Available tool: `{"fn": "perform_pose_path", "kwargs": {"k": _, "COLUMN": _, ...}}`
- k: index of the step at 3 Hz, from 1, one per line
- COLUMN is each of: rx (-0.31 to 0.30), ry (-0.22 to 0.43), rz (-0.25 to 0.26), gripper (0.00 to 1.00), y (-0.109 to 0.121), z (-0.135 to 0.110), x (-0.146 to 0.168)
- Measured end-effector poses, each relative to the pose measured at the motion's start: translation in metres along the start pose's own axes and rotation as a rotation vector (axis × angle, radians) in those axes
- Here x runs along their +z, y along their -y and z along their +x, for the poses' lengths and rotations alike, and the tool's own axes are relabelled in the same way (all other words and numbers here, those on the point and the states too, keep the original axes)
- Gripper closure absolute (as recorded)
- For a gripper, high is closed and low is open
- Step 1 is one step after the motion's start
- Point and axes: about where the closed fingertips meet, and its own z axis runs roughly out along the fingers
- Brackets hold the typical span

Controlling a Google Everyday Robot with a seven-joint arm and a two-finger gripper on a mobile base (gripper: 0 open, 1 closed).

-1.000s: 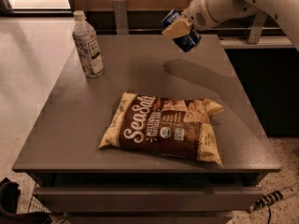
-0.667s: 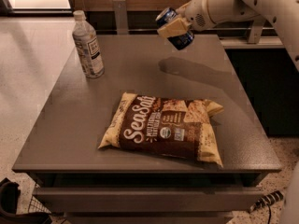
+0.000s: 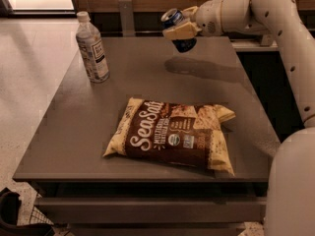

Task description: Place pepsi can upright

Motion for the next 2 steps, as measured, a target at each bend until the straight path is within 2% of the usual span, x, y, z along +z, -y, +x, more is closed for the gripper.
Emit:
{"fn": "perform_pose_path", "kwargs": {"k": 1, "rx": 0.018, "ry": 0.063, "rz": -0.002, "gripper": 1.00, "y": 0.005, "z": 0.006, "x": -0.004}}
{"fn": "perform_pose_path", "kwargs": {"k": 2, "rx": 0.067, "ry": 0.114, "rz": 0.004, "gripper": 1.00, "y": 0.005, "z": 0.019, "x": -0.003}}
